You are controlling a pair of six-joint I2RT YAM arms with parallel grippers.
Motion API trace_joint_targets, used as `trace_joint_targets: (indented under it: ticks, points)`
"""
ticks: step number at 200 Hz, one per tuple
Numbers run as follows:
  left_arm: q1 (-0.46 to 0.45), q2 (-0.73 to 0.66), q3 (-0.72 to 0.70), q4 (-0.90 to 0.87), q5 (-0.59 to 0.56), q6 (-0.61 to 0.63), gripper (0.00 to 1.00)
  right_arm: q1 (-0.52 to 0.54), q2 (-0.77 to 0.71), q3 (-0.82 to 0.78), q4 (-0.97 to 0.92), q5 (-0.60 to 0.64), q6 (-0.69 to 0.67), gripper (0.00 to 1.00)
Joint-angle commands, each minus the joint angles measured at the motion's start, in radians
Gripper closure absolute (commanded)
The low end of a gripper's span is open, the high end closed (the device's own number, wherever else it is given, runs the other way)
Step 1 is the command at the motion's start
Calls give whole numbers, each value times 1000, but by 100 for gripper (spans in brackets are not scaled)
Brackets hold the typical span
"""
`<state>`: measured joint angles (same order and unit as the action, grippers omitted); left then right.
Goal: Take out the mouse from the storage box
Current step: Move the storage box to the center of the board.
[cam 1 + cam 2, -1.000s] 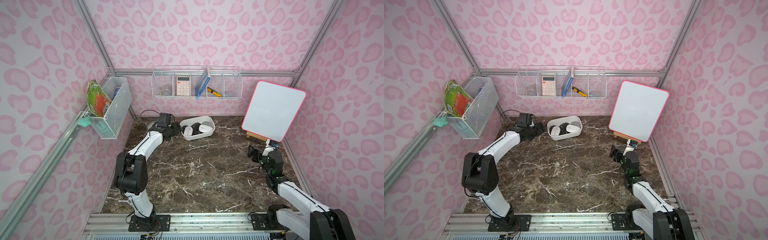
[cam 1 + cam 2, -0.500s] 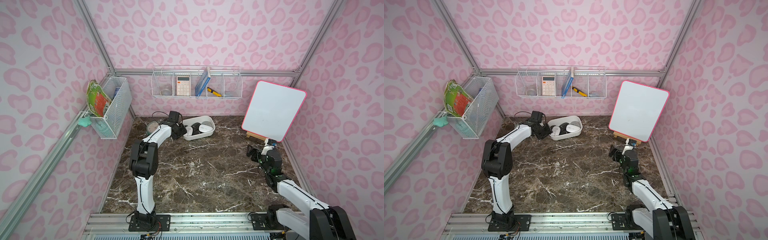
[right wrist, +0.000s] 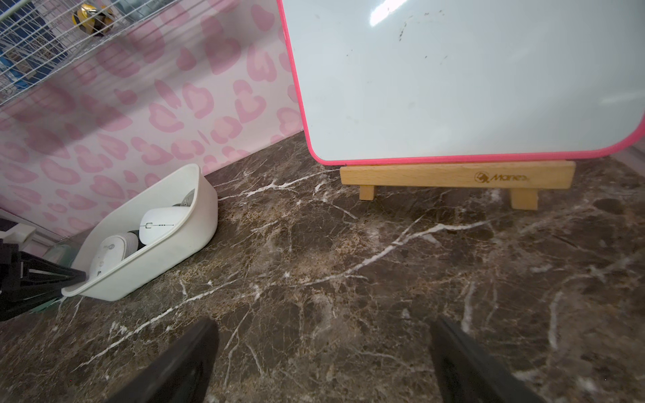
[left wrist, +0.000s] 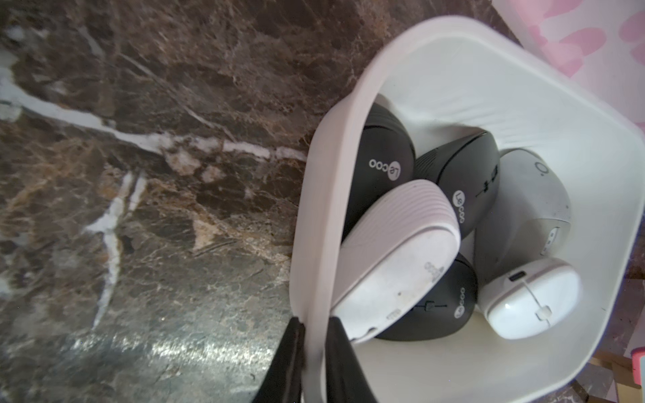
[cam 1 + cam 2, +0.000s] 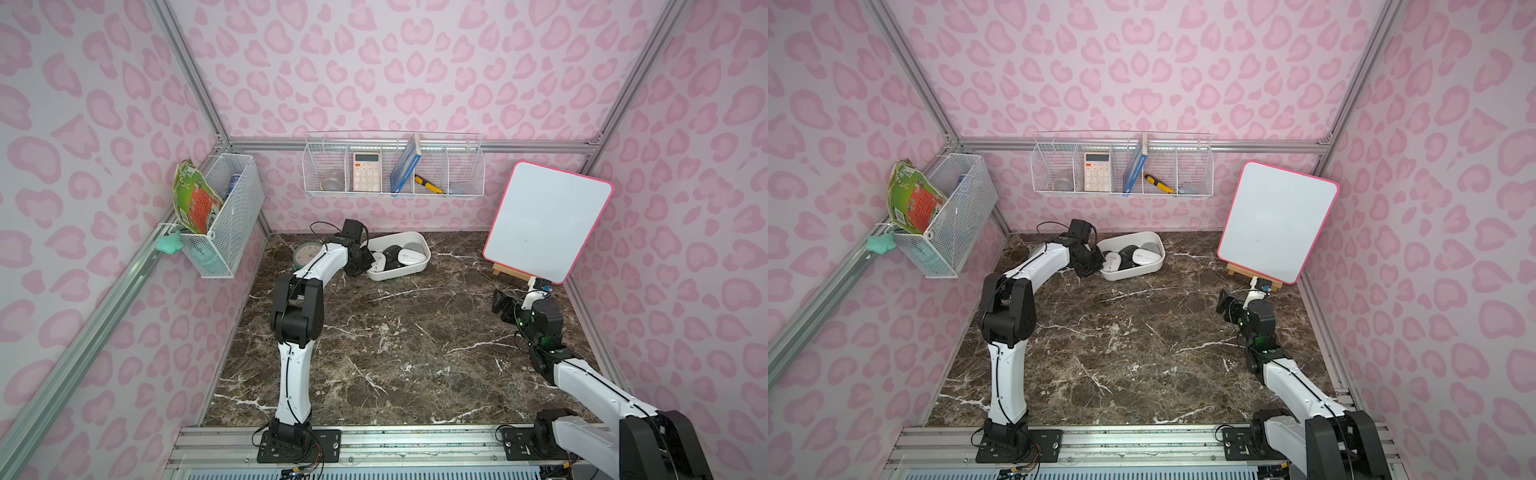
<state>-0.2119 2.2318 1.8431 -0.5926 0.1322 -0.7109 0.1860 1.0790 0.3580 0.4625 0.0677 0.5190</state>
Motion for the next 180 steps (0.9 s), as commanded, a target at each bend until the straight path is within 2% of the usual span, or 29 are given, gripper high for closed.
trace_joint_targets:
  ticks: [1, 38, 76, 110, 180]
  points:
    - [-9, 14, 20, -40, 21, 21, 87, 3, -5, 11, -17, 15, -1, 4]
    - [-23, 28, 51, -91, 23, 18, 96, 2, -12, 8, -22, 28, 0, 4]
    - [-58, -10, 29, -101, 32, 19, 100, 3, -8, 5, -21, 31, 4, 4]
    - [-104, -71, -17, -96, 46, 17, 100, 3, -9, 5, -21, 35, 0, 4]
    - [-167, -298, -341, 6, 60, -9, 100, 7, 4, 7, -10, 19, 0, 4]
